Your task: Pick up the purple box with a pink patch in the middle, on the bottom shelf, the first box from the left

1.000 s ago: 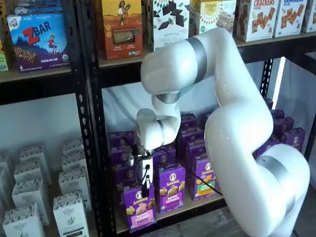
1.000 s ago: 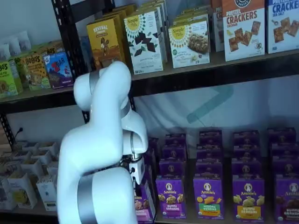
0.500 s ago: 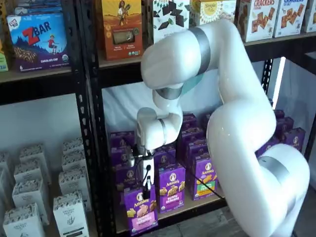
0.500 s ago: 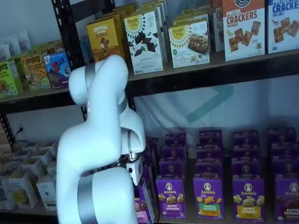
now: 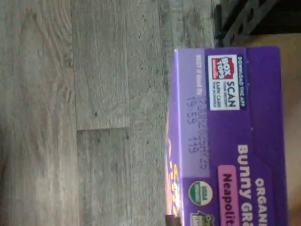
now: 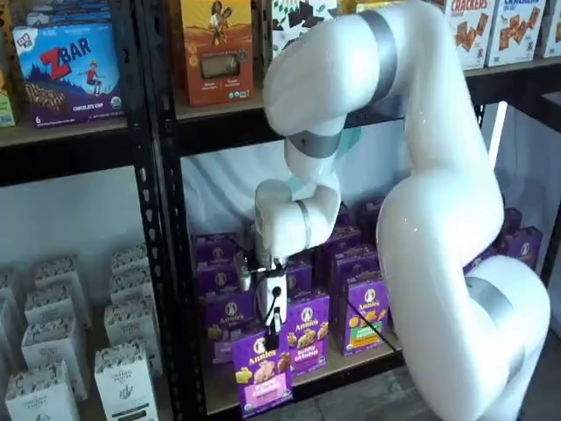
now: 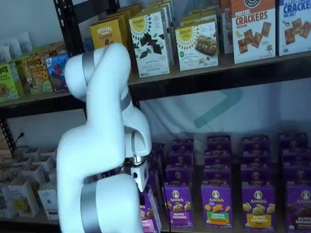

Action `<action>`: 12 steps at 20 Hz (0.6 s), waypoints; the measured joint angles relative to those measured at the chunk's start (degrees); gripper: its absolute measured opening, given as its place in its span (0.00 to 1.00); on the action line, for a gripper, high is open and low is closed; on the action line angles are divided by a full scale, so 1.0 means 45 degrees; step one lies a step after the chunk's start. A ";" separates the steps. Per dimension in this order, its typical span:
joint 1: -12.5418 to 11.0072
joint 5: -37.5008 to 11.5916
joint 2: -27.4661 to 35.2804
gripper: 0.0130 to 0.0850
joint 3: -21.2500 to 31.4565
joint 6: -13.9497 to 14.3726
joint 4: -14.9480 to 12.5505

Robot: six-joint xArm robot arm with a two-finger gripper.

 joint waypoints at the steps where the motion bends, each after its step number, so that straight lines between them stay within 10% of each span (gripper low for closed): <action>1: -0.0051 -0.0066 -0.0213 0.33 0.0244 0.0379 -0.0458; 12: -0.0543 0.0650 -0.2530 0.33 0.2130 0.0940 -0.1562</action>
